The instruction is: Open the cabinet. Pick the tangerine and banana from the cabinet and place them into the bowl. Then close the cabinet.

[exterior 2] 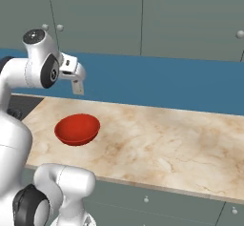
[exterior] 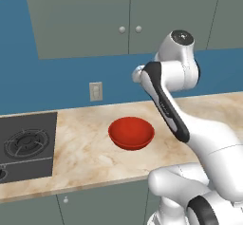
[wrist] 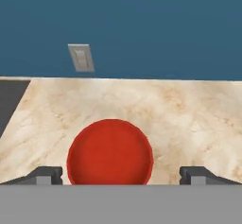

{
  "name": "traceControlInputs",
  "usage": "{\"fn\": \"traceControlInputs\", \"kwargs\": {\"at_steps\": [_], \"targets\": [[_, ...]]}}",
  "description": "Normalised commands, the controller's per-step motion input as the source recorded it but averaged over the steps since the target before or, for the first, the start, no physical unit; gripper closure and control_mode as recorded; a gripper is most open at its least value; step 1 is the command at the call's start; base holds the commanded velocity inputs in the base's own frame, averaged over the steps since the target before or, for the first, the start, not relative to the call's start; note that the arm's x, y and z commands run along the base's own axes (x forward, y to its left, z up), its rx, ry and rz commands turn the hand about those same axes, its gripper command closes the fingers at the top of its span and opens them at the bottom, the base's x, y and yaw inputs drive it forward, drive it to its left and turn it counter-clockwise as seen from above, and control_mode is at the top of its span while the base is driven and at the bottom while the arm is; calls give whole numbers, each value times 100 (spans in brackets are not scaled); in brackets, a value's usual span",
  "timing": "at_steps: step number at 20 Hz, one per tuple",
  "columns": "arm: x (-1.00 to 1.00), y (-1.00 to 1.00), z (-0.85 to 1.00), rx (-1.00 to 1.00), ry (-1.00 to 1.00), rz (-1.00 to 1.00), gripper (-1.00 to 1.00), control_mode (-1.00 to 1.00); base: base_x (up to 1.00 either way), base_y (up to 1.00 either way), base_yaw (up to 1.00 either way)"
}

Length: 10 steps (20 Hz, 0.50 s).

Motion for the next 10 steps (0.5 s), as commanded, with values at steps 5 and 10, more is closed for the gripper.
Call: {"fn": "traceControlInputs", "kwargs": {"at_steps": [5,10], "targets": [[0,8,55,0,-4,-7,-100,-100,0,0,0],[0,1,54,6,-7,-6,-100,-100,0,0,0]]}}
